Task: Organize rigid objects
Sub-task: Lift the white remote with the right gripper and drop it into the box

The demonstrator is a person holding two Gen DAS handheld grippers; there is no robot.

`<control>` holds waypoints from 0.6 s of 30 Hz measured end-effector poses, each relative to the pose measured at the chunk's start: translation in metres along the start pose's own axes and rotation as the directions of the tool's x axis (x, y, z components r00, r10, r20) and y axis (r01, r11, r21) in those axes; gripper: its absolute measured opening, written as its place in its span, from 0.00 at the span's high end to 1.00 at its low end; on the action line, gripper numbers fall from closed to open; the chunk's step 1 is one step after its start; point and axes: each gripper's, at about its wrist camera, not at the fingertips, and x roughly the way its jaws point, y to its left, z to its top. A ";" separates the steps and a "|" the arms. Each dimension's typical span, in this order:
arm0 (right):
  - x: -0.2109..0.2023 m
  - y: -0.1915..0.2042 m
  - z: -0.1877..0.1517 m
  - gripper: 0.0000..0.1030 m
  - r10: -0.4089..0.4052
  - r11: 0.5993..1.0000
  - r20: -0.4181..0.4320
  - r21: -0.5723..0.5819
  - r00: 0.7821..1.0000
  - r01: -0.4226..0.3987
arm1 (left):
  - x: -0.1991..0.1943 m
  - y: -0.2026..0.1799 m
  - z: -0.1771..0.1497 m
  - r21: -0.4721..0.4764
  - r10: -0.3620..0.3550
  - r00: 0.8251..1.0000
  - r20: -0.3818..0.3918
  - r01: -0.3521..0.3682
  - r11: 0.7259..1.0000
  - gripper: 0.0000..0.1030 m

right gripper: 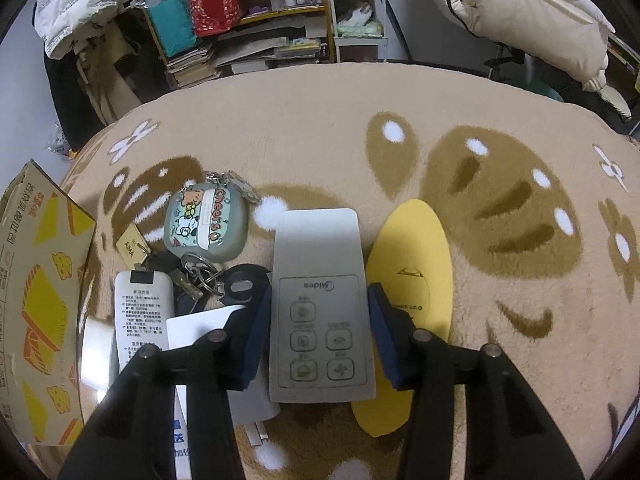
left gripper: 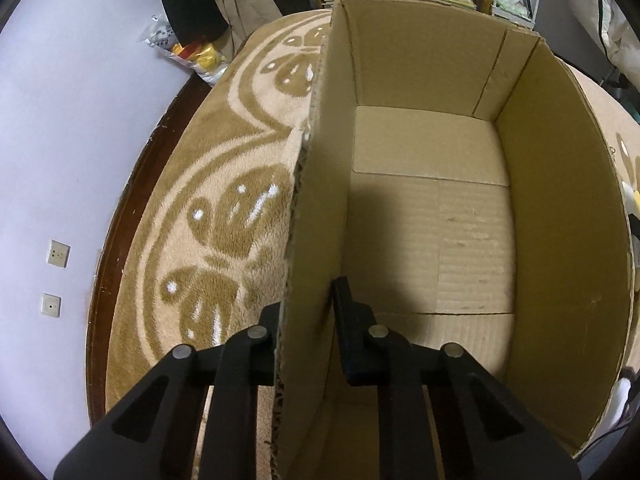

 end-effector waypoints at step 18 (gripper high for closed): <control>-0.110 0.102 0.027 0.51 0.282 0.951 0.278 -0.206 0.918 -0.229 | 0.000 -0.006 -0.001 0.029 0.025 1.000 -0.009 -0.024 0.999 0.85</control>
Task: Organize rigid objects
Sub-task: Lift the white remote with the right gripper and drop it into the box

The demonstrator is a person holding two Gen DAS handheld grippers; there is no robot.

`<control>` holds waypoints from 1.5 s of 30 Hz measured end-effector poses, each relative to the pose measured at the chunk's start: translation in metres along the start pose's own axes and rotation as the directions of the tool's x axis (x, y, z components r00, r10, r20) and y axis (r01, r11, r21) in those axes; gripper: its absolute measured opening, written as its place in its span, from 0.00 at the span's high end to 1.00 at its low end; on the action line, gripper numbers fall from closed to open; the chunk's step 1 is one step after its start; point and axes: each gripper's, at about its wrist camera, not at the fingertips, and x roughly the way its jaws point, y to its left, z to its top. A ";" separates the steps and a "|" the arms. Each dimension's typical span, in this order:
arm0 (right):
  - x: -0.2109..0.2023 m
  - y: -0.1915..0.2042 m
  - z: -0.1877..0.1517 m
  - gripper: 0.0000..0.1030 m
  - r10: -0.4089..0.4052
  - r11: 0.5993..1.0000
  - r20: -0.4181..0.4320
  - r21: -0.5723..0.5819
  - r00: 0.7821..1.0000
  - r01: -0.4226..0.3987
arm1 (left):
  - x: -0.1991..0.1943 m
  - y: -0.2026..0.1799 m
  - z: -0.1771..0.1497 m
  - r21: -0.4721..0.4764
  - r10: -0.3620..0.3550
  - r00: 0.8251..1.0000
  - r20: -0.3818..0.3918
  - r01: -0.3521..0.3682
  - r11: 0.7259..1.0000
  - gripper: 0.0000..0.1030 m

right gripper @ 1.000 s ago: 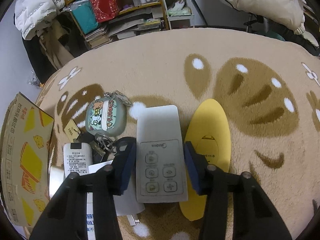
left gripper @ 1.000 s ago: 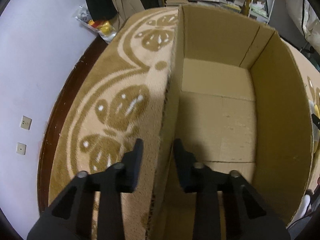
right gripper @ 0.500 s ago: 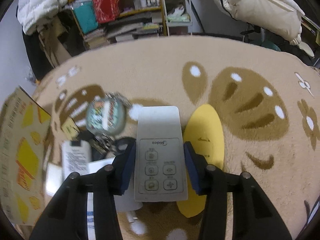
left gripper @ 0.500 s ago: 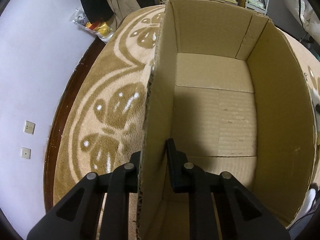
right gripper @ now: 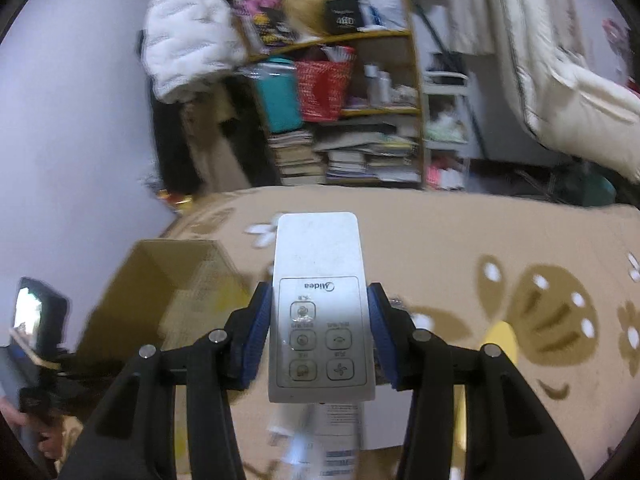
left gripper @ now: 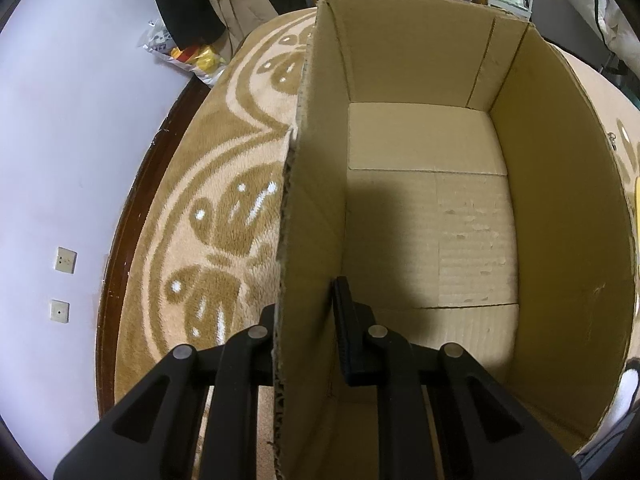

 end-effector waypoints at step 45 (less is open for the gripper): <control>-0.004 0.102 -0.027 0.13 0.143 0.975 -0.038 -0.166 0.989 -0.147 | 0.000 0.007 -0.005 -0.032 -0.045 0.999 -0.015 0.045 0.998 0.84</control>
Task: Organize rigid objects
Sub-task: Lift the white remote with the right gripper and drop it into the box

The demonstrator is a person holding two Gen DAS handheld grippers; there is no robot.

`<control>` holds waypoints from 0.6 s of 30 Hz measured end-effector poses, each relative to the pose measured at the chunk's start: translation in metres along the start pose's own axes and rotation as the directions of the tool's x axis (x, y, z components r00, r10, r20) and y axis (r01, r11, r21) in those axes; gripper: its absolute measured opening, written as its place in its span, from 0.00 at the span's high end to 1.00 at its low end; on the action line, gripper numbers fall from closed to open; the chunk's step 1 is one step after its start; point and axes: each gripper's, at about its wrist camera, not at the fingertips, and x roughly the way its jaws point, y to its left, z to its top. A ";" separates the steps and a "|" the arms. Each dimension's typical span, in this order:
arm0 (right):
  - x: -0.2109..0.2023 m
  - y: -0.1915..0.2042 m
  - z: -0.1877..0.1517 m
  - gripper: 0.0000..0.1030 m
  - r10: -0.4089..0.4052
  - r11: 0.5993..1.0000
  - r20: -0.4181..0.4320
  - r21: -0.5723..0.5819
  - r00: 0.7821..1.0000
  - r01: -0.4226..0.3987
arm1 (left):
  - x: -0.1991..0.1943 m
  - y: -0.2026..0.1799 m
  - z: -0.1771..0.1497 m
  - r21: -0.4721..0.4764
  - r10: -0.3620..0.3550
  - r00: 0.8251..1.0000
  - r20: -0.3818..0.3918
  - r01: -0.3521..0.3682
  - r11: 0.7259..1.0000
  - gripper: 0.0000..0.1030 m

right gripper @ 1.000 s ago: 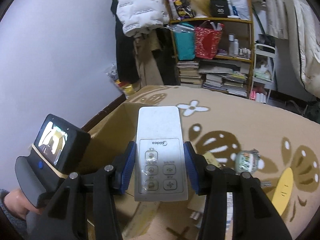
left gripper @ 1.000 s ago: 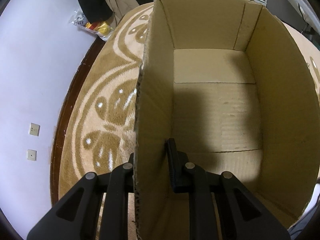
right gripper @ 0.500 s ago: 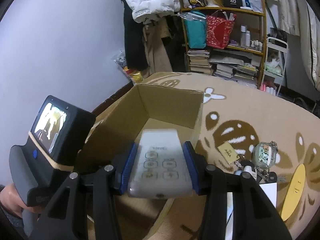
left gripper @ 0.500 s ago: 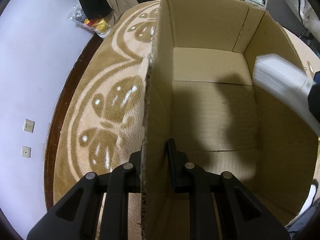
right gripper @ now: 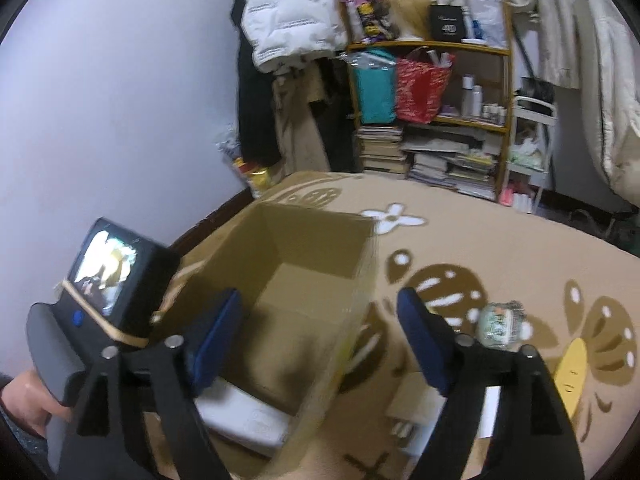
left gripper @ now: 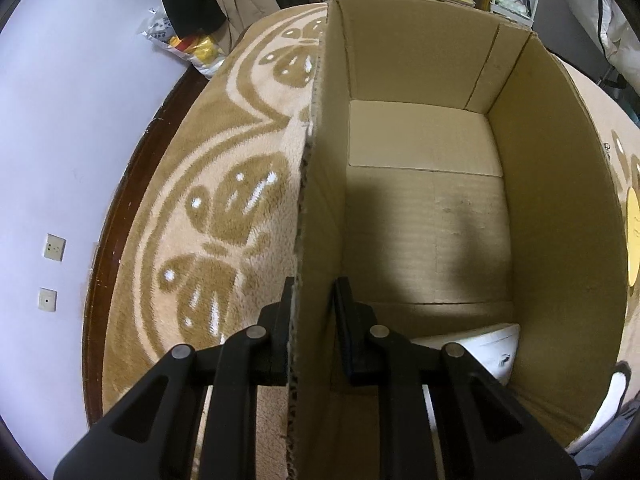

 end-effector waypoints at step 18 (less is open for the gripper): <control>-0.017 -0.150 -0.004 0.10 -0.303 0.922 -0.017 0.250 0.953 0.297 | 0.001 -0.004 -0.002 0.028 0.014 1.000 0.006 -0.015 1.000 0.83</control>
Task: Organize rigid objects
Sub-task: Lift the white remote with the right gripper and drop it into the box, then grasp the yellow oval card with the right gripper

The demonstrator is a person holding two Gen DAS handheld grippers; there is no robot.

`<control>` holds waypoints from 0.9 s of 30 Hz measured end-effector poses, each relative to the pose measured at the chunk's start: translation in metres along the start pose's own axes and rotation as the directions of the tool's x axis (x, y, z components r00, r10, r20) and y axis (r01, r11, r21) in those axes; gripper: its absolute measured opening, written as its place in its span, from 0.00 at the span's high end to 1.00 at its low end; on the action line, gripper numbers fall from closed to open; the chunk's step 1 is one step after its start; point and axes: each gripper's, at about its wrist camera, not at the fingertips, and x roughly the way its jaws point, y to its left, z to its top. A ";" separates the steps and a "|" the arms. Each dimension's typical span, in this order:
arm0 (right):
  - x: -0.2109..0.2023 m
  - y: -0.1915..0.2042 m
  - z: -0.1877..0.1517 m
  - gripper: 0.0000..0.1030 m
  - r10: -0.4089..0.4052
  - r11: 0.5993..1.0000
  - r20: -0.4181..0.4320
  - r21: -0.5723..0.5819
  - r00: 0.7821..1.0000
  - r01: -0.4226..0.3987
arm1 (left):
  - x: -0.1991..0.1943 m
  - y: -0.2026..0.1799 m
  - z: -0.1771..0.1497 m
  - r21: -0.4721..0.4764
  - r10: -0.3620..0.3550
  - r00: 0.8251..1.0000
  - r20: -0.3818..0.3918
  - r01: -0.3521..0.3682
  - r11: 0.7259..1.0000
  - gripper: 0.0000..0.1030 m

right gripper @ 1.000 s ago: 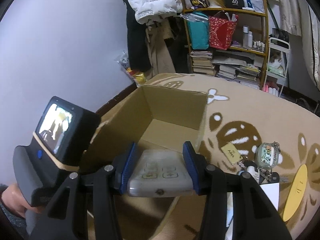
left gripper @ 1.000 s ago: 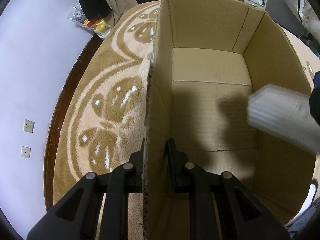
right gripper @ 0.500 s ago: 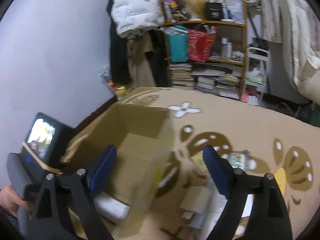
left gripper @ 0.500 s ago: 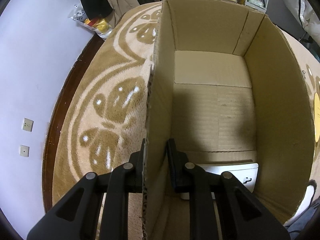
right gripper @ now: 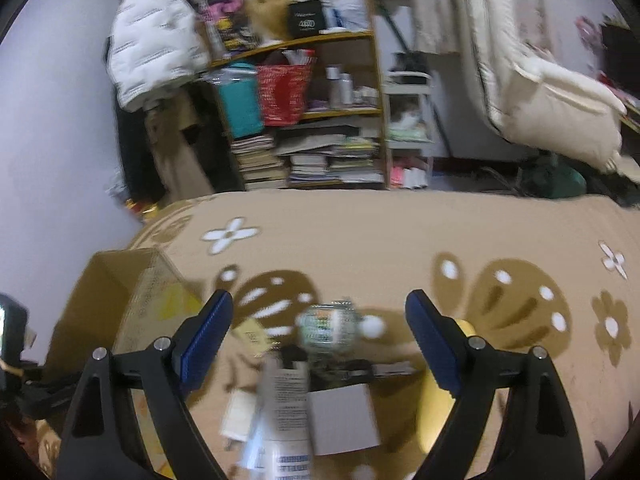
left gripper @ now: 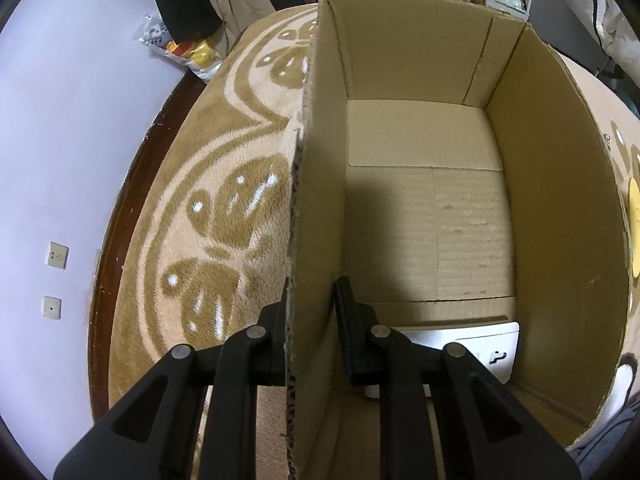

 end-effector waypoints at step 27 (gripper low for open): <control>0.071 -0.100 -0.076 0.21 -0.180 0.957 -0.267 0.174 0.947 0.231 | -0.001 -0.003 -0.001 0.017 0.011 1.000 0.005 -0.011 1.000 0.83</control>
